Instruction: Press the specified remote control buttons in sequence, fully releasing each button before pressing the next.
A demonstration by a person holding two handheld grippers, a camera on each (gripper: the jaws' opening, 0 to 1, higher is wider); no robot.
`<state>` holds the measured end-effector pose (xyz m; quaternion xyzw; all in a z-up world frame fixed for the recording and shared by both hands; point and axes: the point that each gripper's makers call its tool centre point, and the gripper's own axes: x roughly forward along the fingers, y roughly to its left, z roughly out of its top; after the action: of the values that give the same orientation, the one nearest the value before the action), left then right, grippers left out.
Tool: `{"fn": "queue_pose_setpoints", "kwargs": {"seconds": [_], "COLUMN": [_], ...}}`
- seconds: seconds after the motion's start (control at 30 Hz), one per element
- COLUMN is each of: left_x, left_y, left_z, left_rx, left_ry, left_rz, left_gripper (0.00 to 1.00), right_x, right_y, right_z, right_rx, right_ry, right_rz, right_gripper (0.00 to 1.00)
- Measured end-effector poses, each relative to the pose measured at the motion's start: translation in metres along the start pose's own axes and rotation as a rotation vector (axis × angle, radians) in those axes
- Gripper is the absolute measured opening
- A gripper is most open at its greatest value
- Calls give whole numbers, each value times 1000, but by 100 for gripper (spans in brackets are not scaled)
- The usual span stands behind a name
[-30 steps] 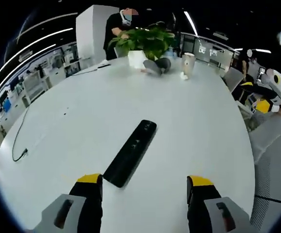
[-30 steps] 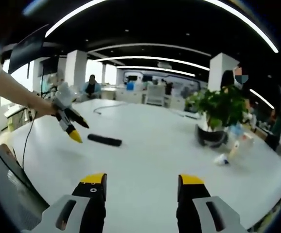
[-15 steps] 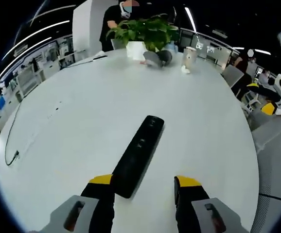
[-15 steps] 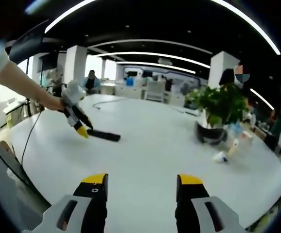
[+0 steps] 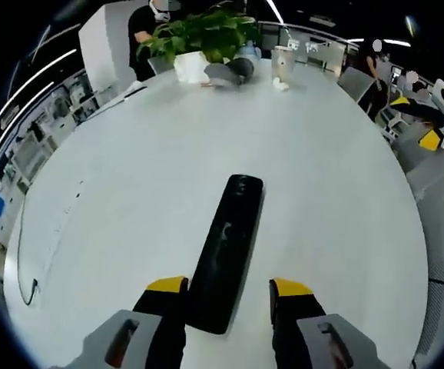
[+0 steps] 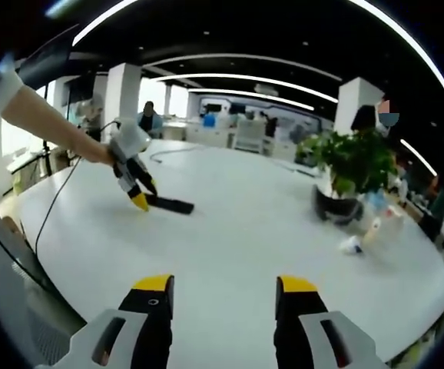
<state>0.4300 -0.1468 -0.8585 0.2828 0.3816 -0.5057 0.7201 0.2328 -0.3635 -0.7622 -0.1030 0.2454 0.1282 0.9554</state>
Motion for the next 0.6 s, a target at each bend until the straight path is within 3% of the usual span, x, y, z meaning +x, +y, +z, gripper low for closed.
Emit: {"fn": "queue_pose_setpoints", "kwargs": {"seconds": [0.47, 0.6], "left_x": [1, 1], "left_y": [5, -1], "left_z": [0, -1], "left_rx": [56, 91], "left_ry": [62, 85], "left_rz": [-39, -76], "left_gripper": [33, 24], "right_x": [-1, 0], "right_y": [0, 1], "right_z": [-1, -2], "right_rx": [6, 14], "right_ry": [3, 5], "right_rz": [5, 12], "right_gripper": [48, 44]}}
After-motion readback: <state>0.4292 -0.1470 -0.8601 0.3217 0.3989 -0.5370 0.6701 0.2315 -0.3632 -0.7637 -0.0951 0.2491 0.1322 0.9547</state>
